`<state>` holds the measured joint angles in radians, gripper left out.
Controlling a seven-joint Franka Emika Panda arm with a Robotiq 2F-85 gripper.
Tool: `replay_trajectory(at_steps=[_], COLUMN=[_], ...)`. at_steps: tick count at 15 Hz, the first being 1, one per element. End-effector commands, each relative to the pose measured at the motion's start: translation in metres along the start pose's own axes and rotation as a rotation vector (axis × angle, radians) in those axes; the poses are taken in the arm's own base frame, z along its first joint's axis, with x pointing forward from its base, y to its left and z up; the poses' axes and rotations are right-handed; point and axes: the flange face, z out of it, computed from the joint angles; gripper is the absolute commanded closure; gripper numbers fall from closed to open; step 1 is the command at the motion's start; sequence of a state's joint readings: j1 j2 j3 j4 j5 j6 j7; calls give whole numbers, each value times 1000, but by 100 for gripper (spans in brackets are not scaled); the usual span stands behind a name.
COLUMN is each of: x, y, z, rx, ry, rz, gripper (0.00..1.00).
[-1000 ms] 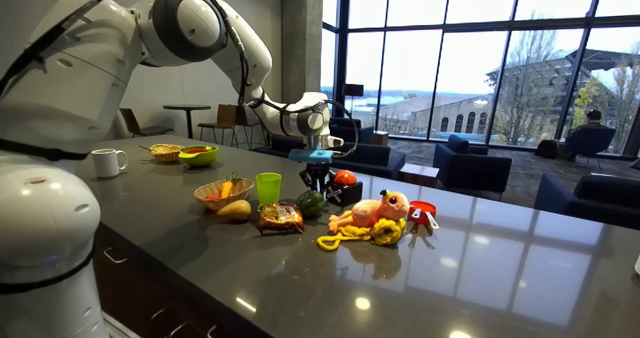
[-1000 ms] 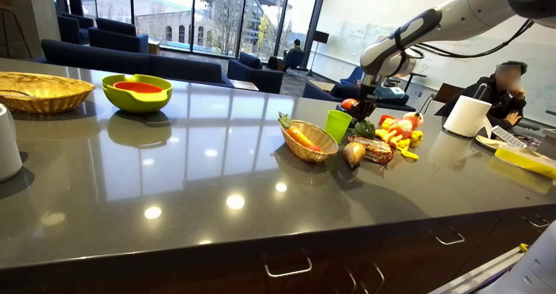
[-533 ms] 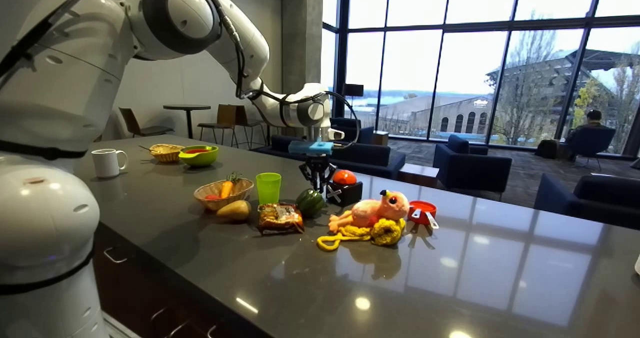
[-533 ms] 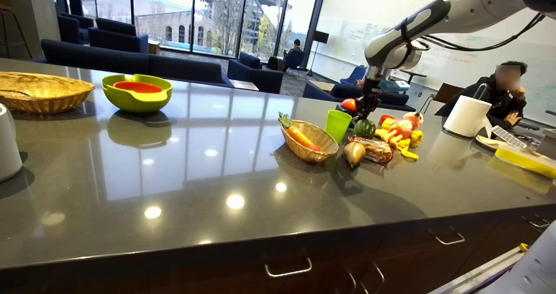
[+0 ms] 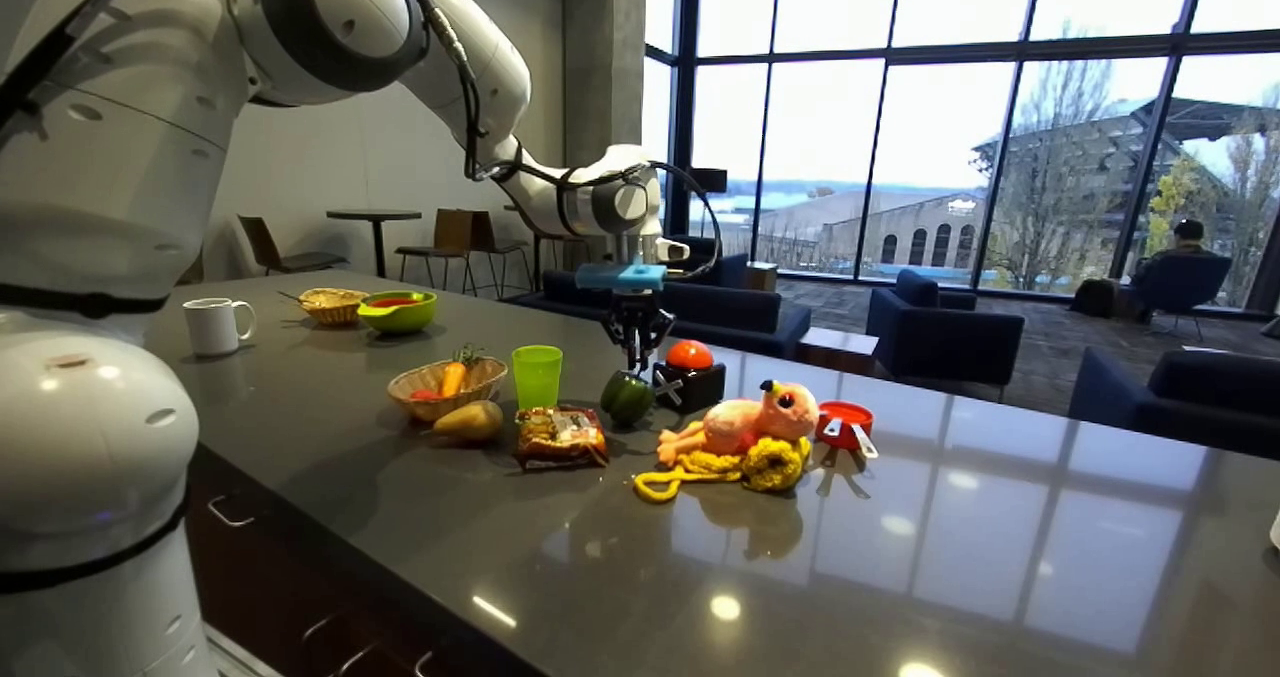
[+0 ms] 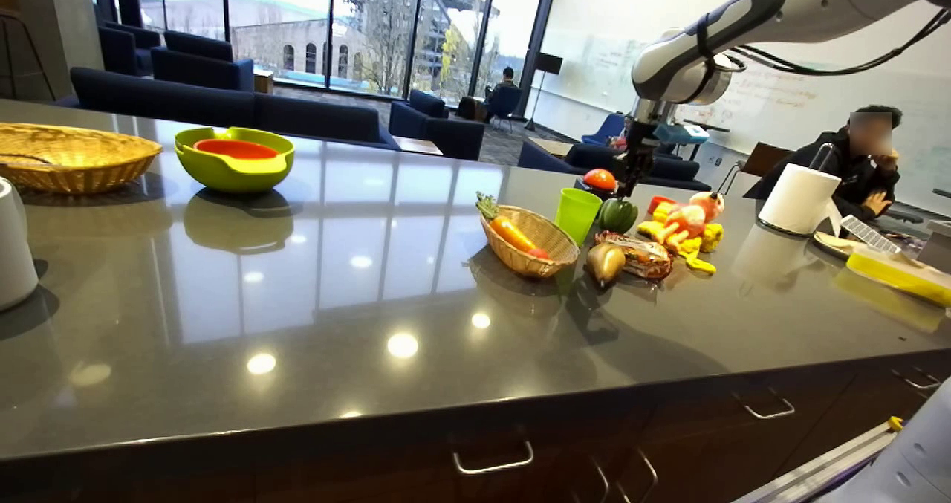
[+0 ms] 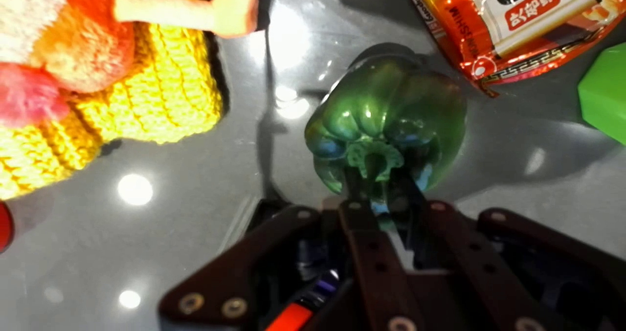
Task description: Put the green bell pepper in the basket on the right.
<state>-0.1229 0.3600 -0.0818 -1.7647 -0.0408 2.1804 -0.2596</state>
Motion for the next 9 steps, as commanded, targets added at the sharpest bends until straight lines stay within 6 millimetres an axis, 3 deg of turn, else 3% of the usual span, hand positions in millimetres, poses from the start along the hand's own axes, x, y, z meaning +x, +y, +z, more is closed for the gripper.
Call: replay_trajectory(at_steps=[1,9], x=[-4,-1], y=[-3,-22], z=[-9,-11], rx=[-34,-4], ry=[5,-3], rz=[9,-13], gripper=[95,95])
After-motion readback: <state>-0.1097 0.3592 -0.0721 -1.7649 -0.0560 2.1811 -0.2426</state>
